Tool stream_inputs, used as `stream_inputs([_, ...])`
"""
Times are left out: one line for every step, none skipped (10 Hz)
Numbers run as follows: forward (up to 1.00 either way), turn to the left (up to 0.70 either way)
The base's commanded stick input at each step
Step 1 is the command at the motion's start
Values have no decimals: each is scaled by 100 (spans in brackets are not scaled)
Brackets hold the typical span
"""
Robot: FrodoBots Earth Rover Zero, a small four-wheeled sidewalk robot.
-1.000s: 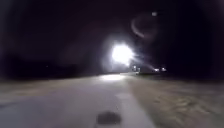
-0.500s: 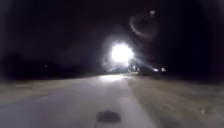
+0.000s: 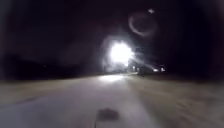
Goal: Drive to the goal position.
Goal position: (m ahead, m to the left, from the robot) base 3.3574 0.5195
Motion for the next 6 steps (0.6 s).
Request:
stream_inputs([100, 0])
stream_inputs([100, 0])
stream_inputs([100, 0])
stream_inputs([100, 0])
stream_inputs([100, 0])
stream_inputs([100, 0])
